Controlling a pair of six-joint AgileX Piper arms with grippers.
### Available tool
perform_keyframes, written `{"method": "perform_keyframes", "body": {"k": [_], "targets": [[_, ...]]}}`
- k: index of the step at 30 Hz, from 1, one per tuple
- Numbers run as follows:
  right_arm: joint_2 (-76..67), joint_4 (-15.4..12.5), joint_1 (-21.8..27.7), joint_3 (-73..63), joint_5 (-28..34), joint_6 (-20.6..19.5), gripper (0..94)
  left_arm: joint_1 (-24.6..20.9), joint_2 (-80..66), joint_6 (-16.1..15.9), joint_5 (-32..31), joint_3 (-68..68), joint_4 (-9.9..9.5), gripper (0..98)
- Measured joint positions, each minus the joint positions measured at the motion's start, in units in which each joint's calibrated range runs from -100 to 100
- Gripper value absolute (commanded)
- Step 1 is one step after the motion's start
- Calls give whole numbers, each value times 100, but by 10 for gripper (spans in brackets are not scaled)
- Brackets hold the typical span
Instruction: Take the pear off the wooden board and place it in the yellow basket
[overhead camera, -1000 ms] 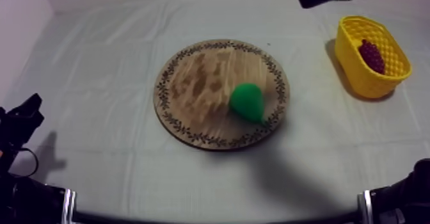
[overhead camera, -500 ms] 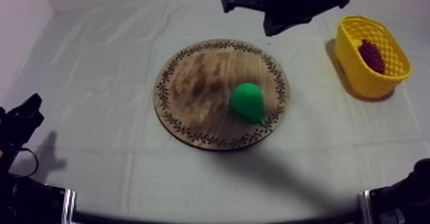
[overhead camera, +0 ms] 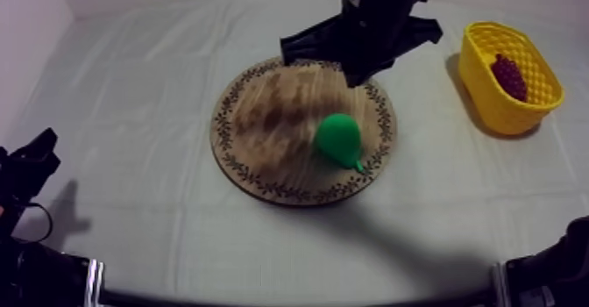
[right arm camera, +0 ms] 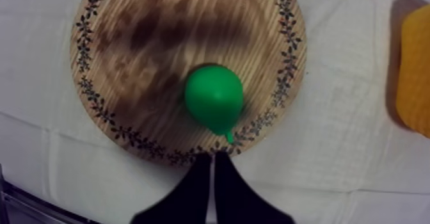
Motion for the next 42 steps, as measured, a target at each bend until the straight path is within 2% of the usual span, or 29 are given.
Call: {"method": "perform_keyframes", "body": {"k": [2,8,10,12,17,29,42], "targets": [[48,0,-4,0,0,26,208,0,0,0,0,0,0,1],[102,0,-4,109,-24,107,696,0,0,0,0,0,0,1],[120,-6,-4,219,-80,142,797,0,0,0,0,0,0,1],[132,-59,7,327,-193,183,857,0,0,0,0,0,0,1],[190,-62,40,604,-515,250,903,0,0,0,0,0,0,1],[767,-47,228,1068,-1503,205,901,0,0,0,0,0,0,1],[1703,-341,353,898,-2312,344,882,0,0,0,0,0,0,1]]}}
